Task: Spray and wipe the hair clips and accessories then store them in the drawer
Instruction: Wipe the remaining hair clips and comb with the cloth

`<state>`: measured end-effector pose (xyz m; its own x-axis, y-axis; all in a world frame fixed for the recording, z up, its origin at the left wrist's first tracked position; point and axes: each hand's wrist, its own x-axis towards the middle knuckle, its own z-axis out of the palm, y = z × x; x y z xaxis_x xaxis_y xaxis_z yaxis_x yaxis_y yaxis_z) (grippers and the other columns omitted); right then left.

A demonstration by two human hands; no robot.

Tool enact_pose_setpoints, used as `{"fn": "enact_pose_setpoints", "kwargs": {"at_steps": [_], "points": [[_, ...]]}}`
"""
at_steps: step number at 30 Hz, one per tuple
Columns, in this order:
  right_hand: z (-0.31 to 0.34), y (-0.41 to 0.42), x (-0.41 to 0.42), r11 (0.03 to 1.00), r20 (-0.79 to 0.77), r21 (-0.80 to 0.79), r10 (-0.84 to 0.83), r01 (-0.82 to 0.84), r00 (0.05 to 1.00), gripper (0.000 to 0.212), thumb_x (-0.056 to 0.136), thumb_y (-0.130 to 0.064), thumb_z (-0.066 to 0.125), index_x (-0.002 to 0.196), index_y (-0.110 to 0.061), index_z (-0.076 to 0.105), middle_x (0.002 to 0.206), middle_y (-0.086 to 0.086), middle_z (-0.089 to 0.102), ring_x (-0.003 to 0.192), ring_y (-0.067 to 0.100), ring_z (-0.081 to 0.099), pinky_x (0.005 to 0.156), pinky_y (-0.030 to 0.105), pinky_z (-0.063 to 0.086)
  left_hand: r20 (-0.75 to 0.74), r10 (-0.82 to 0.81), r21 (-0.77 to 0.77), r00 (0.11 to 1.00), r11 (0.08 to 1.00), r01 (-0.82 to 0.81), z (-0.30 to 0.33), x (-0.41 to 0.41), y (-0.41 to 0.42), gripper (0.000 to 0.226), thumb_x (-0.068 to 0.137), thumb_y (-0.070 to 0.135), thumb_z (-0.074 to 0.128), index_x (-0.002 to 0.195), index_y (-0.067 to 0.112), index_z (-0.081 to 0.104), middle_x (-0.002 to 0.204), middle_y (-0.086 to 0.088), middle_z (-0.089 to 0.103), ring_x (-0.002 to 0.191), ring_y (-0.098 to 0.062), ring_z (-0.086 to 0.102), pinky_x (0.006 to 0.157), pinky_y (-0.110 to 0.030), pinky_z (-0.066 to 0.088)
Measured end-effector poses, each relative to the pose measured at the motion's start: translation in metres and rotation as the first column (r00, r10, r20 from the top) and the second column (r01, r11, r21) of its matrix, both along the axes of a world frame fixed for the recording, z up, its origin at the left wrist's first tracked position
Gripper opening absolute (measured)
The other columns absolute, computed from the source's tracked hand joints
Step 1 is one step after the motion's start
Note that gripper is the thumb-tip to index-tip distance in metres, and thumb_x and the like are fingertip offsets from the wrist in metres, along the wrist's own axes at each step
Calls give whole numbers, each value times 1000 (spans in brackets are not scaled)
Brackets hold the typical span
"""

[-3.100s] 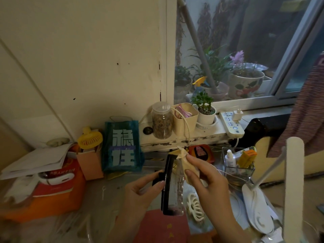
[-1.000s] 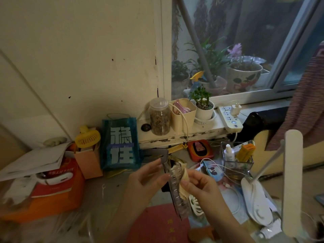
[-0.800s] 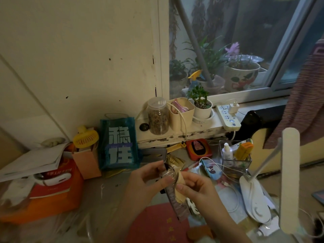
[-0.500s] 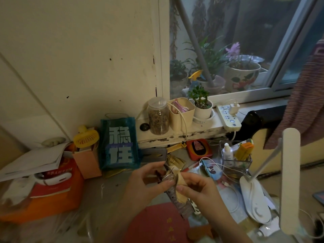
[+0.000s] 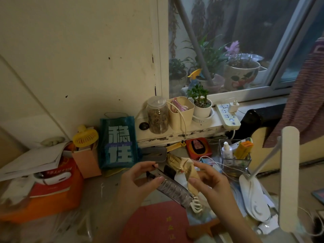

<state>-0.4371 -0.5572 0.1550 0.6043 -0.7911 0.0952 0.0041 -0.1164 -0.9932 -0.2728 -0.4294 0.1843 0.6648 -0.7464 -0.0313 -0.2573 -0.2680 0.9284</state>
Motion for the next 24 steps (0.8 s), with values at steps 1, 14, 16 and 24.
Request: {"fn": "enact_pose_setpoints", "kwargs": {"at_steps": [1, 14, 16, 24], "points": [[1, 0, 0, 999, -23, -39, 15, -16, 1000, 39, 77, -8, 73, 104, -36, 69, 83, 4, 72, 79, 20, 67, 74, 30, 55, -11, 5, -6, 1000, 1000, -5, 0, 0, 1, 29, 71, 24, 78, 94, 38, 69, 97, 28, 65, 98, 12, 55, 82, -21, 49], [-7, 10, 6, 961, -193, -241, 87, -133, 977, 33, 69, -56, 61, 98, -45, 69, 95, -24, 69, 94, 0, 61, 80, 18, 46, -189, 152, -127, 970, 976, -178, -12, 3, 0, 24, 74, 12, 74, 96, 21, 69, 98, 6, 69, 96, -4, 62, 69, -13, 45], [-8, 9, 3, 963, -193, -232, 97, -141, 976, 31, 69, -54, 61, 98, -45, 69, 95, -25, 69, 94, -1, 62, 80, 16, 45, -204, 171, -136, 964, 970, -201, -14, 4, 1, 24, 74, 13, 74, 96, 21, 69, 98, 6, 69, 96, -5, 62, 66, -14, 46], [-11, 7, -3, 1000, 18, 21, -23, 22, 1000, 21, 73, -20, 75, 92, -31, 76, 83, -5, 74, 77, 9, 67, 69, 19, 52, -275, 175, -168, 945, 959, -227, -19, 0, 3, 26, 74, 9, 73, 97, 20, 69, 98, 1, 70, 98, -14, 64, 78, -28, 51]]}}
